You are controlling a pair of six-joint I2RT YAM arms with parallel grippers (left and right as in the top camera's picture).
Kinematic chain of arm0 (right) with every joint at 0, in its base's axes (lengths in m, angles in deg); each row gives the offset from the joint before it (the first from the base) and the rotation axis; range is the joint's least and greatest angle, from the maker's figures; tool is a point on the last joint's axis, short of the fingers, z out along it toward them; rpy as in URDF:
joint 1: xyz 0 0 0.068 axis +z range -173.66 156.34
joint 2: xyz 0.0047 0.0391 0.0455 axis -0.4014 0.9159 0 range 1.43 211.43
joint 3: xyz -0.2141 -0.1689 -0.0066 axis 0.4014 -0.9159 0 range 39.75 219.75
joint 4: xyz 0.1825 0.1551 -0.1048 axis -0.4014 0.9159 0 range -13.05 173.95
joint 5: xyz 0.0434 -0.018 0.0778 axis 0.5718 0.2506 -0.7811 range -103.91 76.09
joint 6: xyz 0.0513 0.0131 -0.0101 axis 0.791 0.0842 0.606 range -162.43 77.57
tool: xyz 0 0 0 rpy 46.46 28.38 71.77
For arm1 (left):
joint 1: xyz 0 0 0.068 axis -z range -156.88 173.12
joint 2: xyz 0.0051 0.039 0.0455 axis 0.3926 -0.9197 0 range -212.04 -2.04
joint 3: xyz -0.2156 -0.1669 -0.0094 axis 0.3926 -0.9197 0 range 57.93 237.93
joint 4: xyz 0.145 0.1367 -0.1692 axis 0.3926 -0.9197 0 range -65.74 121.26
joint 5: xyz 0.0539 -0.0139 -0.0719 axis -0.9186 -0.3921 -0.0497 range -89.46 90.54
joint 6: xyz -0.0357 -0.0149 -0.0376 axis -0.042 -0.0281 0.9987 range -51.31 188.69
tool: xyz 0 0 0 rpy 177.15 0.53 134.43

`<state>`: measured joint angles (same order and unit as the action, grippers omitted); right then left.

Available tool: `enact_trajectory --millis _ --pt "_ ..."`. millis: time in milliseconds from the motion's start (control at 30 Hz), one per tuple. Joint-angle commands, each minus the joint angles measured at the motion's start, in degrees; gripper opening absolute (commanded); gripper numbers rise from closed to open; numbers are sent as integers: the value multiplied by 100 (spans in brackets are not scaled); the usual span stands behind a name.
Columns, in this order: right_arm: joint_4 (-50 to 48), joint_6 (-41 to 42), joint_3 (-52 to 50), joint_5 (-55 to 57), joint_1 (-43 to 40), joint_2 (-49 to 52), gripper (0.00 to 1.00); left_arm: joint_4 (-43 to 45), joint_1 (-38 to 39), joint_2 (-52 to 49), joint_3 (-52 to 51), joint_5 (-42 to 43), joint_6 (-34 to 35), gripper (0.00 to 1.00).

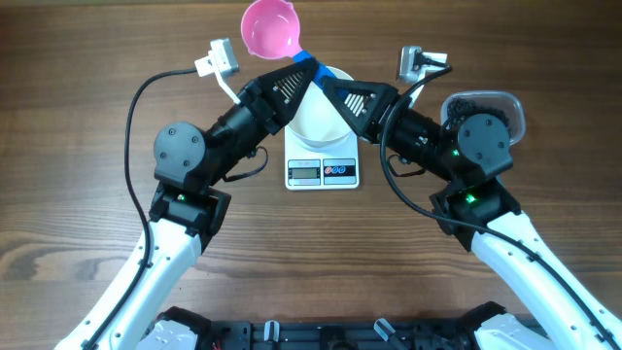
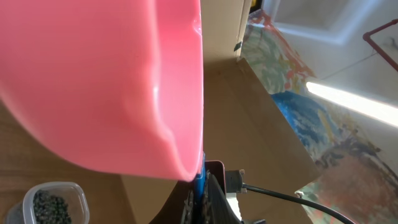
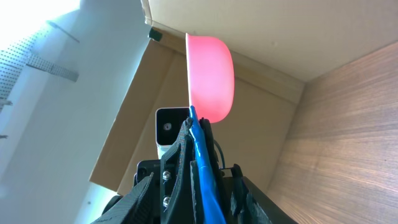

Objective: Scoop item into bowl and weigh 150g on scale
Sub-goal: 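Grasp the blue handle with the right gripper beside the left gripper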

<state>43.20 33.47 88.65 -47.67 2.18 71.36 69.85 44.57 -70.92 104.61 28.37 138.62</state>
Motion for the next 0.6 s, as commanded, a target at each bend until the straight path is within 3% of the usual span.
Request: enact_trajectory --millis 0,233,567 --pt "-50 83 70 170 68 -2 42 22 81 52 63 -72 -44 4" --pt "-50 79 70 214 68 -2 42 22 116 52 63 -94 -44 4" --pt "-50 76 70 289 68 -2 32 22 116 52 63 -94 -44 4"
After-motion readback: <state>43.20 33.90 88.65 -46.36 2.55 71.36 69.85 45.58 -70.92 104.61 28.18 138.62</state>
